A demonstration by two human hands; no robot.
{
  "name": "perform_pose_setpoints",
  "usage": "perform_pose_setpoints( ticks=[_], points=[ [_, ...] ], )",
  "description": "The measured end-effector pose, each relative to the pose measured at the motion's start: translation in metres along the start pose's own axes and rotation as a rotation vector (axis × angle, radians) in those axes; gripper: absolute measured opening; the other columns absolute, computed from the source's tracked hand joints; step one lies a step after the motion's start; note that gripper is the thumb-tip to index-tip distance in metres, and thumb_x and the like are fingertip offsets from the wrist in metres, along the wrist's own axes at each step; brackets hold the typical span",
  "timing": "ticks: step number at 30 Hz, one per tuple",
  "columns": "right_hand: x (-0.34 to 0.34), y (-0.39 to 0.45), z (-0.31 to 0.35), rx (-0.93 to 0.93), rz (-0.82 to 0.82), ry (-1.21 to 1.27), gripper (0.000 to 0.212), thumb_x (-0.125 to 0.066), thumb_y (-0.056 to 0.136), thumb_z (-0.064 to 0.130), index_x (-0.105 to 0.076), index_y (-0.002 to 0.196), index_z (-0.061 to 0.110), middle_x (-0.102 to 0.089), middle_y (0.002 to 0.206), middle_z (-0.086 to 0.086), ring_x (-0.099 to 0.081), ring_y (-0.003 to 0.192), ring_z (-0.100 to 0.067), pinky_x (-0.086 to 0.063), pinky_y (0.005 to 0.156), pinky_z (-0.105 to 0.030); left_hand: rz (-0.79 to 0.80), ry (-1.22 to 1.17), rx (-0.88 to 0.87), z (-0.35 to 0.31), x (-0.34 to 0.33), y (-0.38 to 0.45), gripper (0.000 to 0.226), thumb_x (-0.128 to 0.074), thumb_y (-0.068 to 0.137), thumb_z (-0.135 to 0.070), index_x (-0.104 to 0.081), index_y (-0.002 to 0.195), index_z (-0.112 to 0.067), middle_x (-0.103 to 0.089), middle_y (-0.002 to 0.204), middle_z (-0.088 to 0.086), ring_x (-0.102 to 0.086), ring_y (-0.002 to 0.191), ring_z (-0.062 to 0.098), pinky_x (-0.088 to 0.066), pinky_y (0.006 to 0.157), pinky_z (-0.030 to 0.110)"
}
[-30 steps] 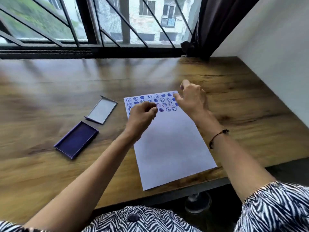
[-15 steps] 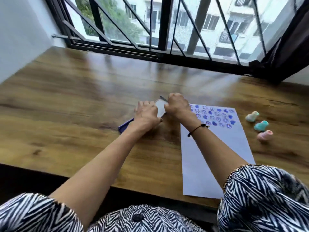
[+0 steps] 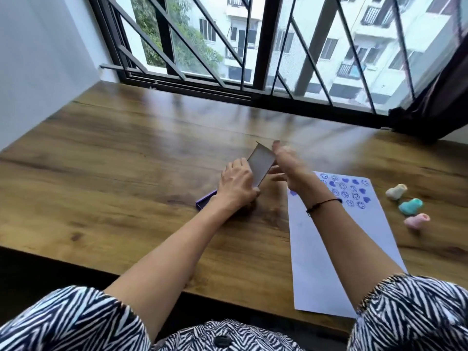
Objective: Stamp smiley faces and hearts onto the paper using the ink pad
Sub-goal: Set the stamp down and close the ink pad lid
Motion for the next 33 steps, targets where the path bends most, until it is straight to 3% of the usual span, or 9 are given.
perform_pose_setpoints(
  ticks=[2, 4, 7, 11, 14, 17, 21, 25, 33],
  points=[
    [-0.004, -0.013, -0.004, -0.110, 0.164, 0.297, 0.048, -0.030, 0.093, 0.053, -0.052, 0.084, 0.011, -0.055, 0.081, -0.012, -0.061, 0.063, -0.026, -0.050, 0.062, -0.033, -0.086, -0.060, -0.048, -0.005, 0.008, -0.002, 0.070, -0.062, 0.071, -0.023, -0.031, 0.127, 0.006, -0.048, 0.121, 0.026, -0.044, 0.111, 0.040, -0.034, 0.095, 0.038],
    [-0.006, -0.025, 0.000, -0.153, 0.311, 0.422, 0.052, -0.028, 0.091, 0.056, -0.054, 0.092, 0.010, -0.059, 0.088, -0.015, -0.066, 0.068, -0.028, -0.055, 0.066, -0.036, -0.156, -0.125, -0.098, -0.009, 0.017, -0.005, 0.080, -0.061, 0.069, -0.019, -0.023, 0.135, 0.006, -0.047, 0.123, 0.027, -0.043, 0.113, 0.040, -0.032, 0.097, 0.037],
    [-0.014, -0.043, 0.010, -0.150, 0.499, 0.441, 0.058, -0.029, 0.090, 0.057, -0.050, 0.111, 0.007, -0.061, 0.102, -0.020, -0.066, 0.084, -0.032, -0.053, 0.077, -0.038, -0.228, -0.176, -0.181, -0.005, 0.031, -0.011, 0.084, -0.062, 0.069, -0.018, -0.020, 0.137, 0.005, -0.048, 0.121, 0.026, -0.044, 0.111, 0.038, -0.032, 0.094, 0.032],
    [-0.035, -0.065, 0.012, -0.148, 0.644, 0.375, 0.063, -0.032, 0.088, 0.054, -0.047, 0.123, 0.004, -0.060, 0.101, -0.021, -0.062, 0.090, -0.033, -0.048, 0.089, -0.043, -0.270, -0.248, -0.217, 0.011, 0.039, -0.030, 0.083, -0.064, 0.073, -0.019, -0.018, 0.138, 0.003, -0.052, 0.116, 0.024, -0.048, 0.106, 0.035, -0.036, 0.091, 0.032],
    [-0.049, -0.074, 0.010, -0.116, 0.551, 0.325, 0.046, -0.045, 0.082, 0.047, -0.054, 0.109, 0.010, -0.061, 0.094, -0.015, -0.059, 0.085, -0.028, -0.048, 0.082, -0.036, -0.188, -0.357, -0.206, 0.028, 0.034, -0.047, 0.096, -0.070, 0.071, -0.022, -0.007, 0.141, -0.004, -0.047, 0.129, 0.020, -0.045, 0.116, 0.033, -0.033, 0.096, 0.031],
    [-0.050, -0.078, 0.004, 0.074, 0.258, 0.006, 0.033, -0.064, 0.065, 0.043, -0.050, 0.086, 0.021, -0.053, 0.088, -0.001, -0.049, 0.083, -0.019, -0.042, 0.071, -0.031, -0.142, -0.410, -0.095, 0.060, 0.030, -0.069, 0.113, -0.075, 0.066, -0.034, 0.007, 0.142, -0.017, -0.035, 0.143, 0.016, -0.033, 0.130, 0.029, -0.026, 0.105, 0.031],
    [-0.068, -0.107, -0.007, 0.385, -0.010, -0.471, 0.046, -0.074, 0.059, 0.037, -0.041, 0.085, 0.019, -0.043, 0.087, 0.008, -0.039, 0.093, -0.021, -0.034, 0.081, -0.033, -0.124, -0.305, -0.012, 0.087, 0.023, -0.107, 0.117, -0.077, 0.060, -0.039, 0.013, 0.135, -0.026, -0.037, 0.139, 0.017, -0.033, 0.127, 0.031, -0.023, 0.108, 0.035],
    [-0.087, -0.124, -0.019, 0.513, -0.073, -0.739, 0.057, -0.070, 0.059, 0.044, -0.042, 0.098, 0.014, -0.045, 0.112, -0.010, -0.040, 0.104, -0.031, -0.031, 0.086, -0.034, -0.123, -0.237, -0.071, 0.085, 0.018, -0.124, 0.112, -0.072, 0.063, -0.040, 0.012, 0.135, -0.021, -0.038, 0.134, 0.019, -0.034, 0.123, 0.032, -0.021, 0.110, 0.037],
    [-0.093, -0.122, -0.019, 0.496, -0.061, -0.781, 0.063, -0.071, 0.056, 0.047, -0.042, 0.102, 0.015, -0.041, 0.120, -0.011, -0.036, 0.108, -0.030, -0.035, 0.095, -0.037, -0.069, -0.292, -0.062, 0.087, 0.018, -0.127, 0.123, -0.074, 0.060, -0.041, 0.026, 0.130, -0.028, -0.032, 0.140, 0.015, -0.026, 0.129, 0.025, -0.018, 0.113, 0.051]
  ],
)
Point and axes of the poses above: each hand's wrist, its own y-axis towards the middle knuckle, its own x-axis out of the back of the hand, z = x × y, the point moved 8 cm from there along y, towards the middle knuckle
